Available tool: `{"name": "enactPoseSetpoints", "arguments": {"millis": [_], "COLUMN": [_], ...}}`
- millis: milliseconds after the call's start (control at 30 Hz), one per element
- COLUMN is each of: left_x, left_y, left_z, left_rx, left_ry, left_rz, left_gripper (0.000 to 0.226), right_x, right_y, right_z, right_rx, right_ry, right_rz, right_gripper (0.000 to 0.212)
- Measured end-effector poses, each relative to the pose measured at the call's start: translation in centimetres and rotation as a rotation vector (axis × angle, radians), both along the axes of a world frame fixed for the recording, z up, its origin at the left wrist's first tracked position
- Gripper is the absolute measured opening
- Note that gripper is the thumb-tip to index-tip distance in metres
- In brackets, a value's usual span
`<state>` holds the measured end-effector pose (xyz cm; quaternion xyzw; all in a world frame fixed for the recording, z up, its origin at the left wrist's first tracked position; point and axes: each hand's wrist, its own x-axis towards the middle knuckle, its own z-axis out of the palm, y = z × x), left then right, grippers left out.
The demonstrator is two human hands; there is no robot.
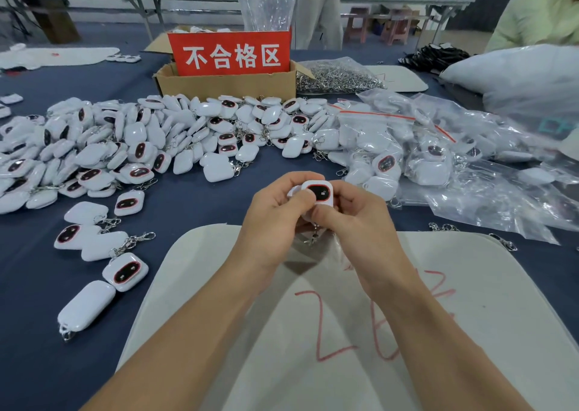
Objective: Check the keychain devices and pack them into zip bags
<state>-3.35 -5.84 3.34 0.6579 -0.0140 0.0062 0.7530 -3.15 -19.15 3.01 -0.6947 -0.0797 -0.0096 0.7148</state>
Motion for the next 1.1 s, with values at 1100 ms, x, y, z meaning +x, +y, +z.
{"name": "enactPoseSetpoints", "arguments": {"millis": [1100], "left_x": [0.1], "left_y": [0.4], "left_z": [-0.7], "left_rx": [0.369], "left_ry": [-0.157], "left_rz": [0.321], "left_gripper": [0.015], "right_x": [0.6], "right_y": [-0.9], "right_z": [1.5], "right_rx": [0.453], "right_ry": [0.195], "right_rz": [-0.265], "right_gripper": [0.029]}}
